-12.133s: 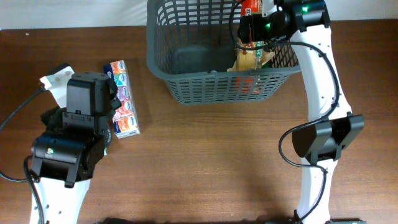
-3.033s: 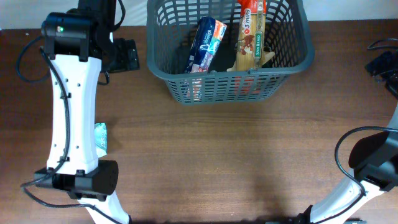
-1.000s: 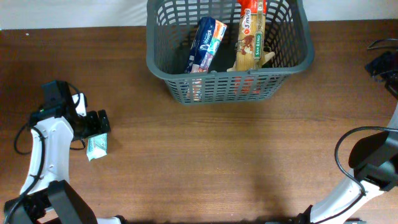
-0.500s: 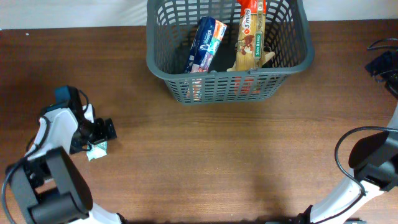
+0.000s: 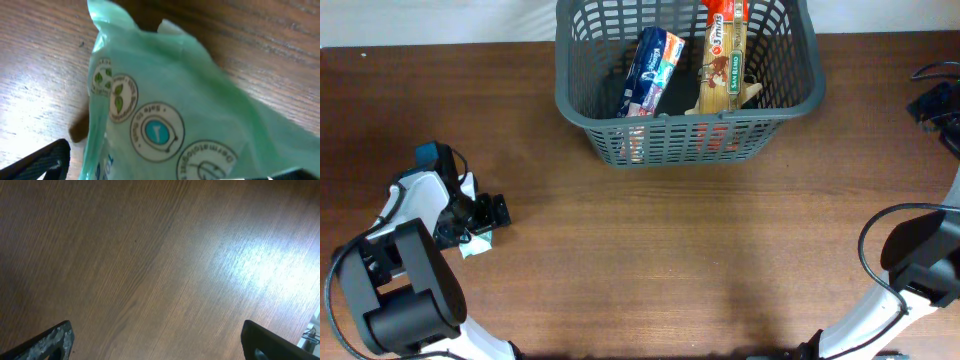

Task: Pack container
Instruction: 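Lower the left gripper onto the mint-green wipe pack and close, then lift the wipe pack with the left gripper over the basket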

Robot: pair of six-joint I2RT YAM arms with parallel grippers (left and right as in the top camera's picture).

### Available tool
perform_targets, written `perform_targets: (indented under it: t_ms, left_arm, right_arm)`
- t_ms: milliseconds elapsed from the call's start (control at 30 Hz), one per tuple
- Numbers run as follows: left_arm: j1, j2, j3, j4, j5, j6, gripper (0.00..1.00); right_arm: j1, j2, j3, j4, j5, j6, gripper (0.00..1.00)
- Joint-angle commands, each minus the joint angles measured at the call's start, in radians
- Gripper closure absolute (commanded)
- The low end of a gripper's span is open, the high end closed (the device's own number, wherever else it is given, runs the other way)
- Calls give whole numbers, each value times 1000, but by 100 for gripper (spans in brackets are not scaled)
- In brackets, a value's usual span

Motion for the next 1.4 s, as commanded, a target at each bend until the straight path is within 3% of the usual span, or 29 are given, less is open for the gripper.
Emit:
perform_targets:
  t_ms: [0, 800, 833, 900, 1033, 1167, 1367]
  left_arm:
    - [12, 13, -7, 12, 15, 30, 1]
    - [12, 135, -7, 15, 44, 35, 0]
    - [12, 135, -7, 16, 44, 35, 11]
    - [12, 135, -6, 18, 44, 34, 52]
    - [11, 135, -6, 22, 48, 23, 98]
    - [11, 135, 2, 22, 57, -58, 98]
    - [11, 134, 113, -11, 266, -64, 98]
  right_arm:
    - [-4, -1, -5, 2, 5, -6, 1]
    - [-4, -1, -5, 2, 5, -6, 1]
    - [-4, -1, -5, 2, 5, -6, 1]
    - [-4, -1, -5, 2, 5, -6, 1]
    - [-4, -1, -5, 2, 5, -6, 1]
    - [-4, -1, -5, 2, 5, -6, 1]
    - [-4, -1, -5, 2, 5, -6, 1]
